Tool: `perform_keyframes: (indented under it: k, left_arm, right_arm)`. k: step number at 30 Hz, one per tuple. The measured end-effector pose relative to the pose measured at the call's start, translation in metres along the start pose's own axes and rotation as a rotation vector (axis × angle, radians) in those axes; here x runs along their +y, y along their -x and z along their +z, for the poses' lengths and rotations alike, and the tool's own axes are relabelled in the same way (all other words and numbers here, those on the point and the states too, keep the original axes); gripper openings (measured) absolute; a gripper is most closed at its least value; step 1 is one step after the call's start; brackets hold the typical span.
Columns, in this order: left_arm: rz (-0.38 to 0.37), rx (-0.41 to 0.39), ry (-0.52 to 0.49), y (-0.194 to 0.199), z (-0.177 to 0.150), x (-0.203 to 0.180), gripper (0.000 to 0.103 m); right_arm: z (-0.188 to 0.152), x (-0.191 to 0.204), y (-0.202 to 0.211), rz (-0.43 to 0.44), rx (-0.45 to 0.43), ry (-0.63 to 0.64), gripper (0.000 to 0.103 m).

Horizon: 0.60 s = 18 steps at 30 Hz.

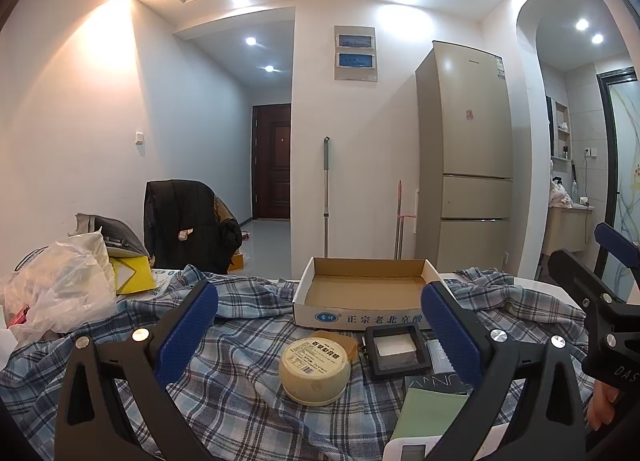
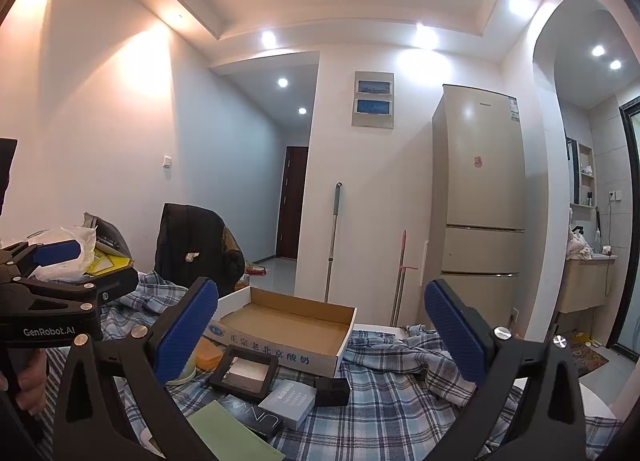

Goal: Organize rigid objects

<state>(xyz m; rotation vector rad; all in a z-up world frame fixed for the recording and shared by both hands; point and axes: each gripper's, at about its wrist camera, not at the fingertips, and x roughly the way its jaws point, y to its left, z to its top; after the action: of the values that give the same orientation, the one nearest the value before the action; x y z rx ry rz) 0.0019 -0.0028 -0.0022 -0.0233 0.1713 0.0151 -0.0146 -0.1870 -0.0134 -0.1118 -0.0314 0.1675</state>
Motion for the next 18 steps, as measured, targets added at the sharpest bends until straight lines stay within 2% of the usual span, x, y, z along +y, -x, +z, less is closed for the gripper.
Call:
perform_keyframes:
  k: [18]
  left_arm:
    - [0.000, -0.003, -0.003, 0.0006, 0.0012, -0.0003, 0.103]
  right_arm:
    - [-0.0023, -0.0030, -0.0030, 0.000, 0.010, -0.010, 0.103]
